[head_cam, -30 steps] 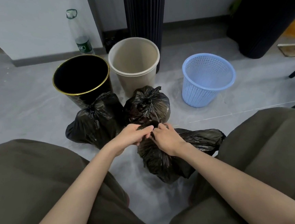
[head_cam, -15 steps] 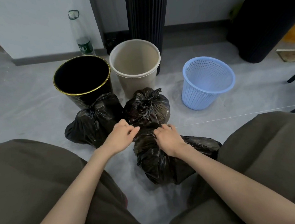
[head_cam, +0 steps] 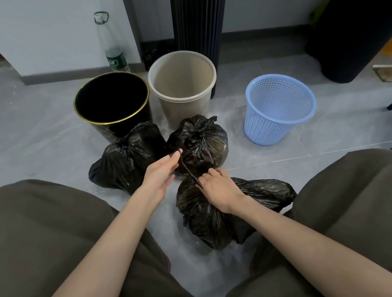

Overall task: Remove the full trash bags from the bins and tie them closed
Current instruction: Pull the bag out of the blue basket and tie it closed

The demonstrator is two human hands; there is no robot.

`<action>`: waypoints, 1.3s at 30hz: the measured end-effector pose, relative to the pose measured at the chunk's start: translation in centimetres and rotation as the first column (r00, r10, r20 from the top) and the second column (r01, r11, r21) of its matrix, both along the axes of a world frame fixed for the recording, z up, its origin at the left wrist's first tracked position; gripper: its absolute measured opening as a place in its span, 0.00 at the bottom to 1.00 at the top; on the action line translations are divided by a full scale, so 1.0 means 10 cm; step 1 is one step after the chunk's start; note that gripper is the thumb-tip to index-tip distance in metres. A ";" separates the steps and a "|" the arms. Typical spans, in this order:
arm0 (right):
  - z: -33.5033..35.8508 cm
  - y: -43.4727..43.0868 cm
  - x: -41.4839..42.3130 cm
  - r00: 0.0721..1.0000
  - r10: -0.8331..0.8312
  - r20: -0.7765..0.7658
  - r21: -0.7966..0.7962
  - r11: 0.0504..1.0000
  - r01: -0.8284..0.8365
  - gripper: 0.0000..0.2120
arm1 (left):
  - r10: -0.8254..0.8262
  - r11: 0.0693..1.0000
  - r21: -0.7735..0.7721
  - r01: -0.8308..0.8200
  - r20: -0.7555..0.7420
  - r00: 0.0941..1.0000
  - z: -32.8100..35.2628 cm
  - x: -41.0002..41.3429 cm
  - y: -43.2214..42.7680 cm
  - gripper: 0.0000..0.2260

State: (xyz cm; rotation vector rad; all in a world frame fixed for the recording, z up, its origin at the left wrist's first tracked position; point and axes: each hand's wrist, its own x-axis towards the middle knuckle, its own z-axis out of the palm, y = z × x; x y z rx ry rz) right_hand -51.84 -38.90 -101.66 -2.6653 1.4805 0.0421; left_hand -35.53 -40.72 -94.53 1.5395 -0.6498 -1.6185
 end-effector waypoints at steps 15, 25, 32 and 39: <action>0.14 -0.11 -0.05 0.989 -0.149 -0.002 0.145 0.978 0.148 0.15 | -0.238 0.969 -0.058 0.241 0.053 0.970 0.10 -0.09 -0.05 0.16; 0.12 -0.07 -0.11 0.985 -0.100 0.138 0.303 0.951 0.054 0.23 | 0.053 0.997 -0.036 -0.064 -0.248 0.967 -0.10 -0.15 0.00 0.11; 0.22 -0.12 -0.46 0.968 -0.137 -0.209 0.377 0.902 0.209 0.51 | 0.076 0.979 -0.200 -0.043 0.159 0.984 -0.16 -0.04 -0.02 0.18; 0.33 -0.20 -0.64 0.902 -0.376 -0.211 0.431 0.793 0.431 0.16 | -0.010 0.972 -0.221 0.074 0.277 0.961 -0.19 0.03 -0.01 0.12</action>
